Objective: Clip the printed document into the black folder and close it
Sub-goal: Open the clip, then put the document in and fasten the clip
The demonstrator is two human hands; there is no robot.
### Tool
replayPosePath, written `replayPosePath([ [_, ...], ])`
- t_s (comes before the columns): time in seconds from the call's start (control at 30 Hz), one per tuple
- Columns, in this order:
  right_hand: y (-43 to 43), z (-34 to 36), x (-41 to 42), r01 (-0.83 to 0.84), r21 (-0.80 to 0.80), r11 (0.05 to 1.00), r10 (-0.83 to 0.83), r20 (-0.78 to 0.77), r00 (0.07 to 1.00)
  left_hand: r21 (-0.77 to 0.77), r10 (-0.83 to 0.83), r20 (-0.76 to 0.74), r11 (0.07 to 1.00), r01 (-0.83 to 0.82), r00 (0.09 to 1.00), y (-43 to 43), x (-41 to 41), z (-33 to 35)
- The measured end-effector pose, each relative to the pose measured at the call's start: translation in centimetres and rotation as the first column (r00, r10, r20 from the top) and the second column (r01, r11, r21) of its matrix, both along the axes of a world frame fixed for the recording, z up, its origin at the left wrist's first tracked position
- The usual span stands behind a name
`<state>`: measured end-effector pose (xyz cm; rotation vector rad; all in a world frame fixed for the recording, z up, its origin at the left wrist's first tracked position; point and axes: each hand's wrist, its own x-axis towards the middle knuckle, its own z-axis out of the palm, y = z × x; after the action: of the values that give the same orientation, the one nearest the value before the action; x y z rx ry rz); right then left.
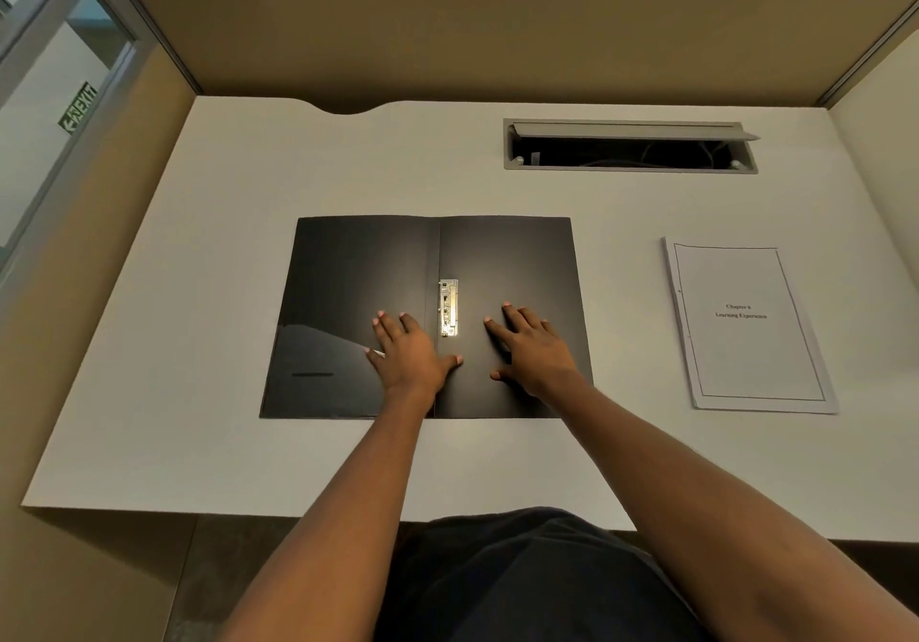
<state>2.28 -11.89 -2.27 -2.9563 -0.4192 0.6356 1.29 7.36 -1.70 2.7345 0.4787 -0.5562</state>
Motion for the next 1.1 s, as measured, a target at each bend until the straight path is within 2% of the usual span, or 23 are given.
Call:
replayPosePath([
  [0.13, 0.3, 0.7, 0.5, -0.027, -0.017, 1.000, 0.027, 0.030, 0.999, -0.008, 0.014, -0.034, 1.000, -0.014, 0.999, -0.2, 0.4, 0.1],
  [0.23, 2.1, 1.3, 1.6, 0.130, 0.113, 0.985, -0.137, 0.055, 0.989, -0.015, 0.019, -0.048, 1.000, -0.020, 0.999, -0.4, 0.7, 0.0],
  [0.33, 4.8, 1.6, 3.0, 0.304, 0.222, 0.927, -0.310, -0.008, 0.951, -0.018, 0.021, -0.051, 1.000, -0.022, 0.998, -0.3, 0.8, -0.2],
  [0.47, 7.2, 1.0, 3.5, 0.429, 0.164, 0.888, -0.436, 0.012, 0.900, -0.026, 0.025, -0.054, 0.999, -0.027, 0.998, -0.3, 0.8, -0.4],
  [0.63, 8.4, 0.4, 3.4, 0.455, 0.089, 0.886, -0.462, 0.083, 0.883, -0.029, 0.029, -0.053, 0.999, -0.030, 0.998, -0.4, 1.0, -0.4],
  [1.1, 8.6, 0.2, 3.3, 0.436, 0.062, 0.898, -0.440, 0.131, 0.888, -0.018, 0.011, -0.063, 1.000, -0.012, 0.998, -0.4, 0.8, -0.5],
])
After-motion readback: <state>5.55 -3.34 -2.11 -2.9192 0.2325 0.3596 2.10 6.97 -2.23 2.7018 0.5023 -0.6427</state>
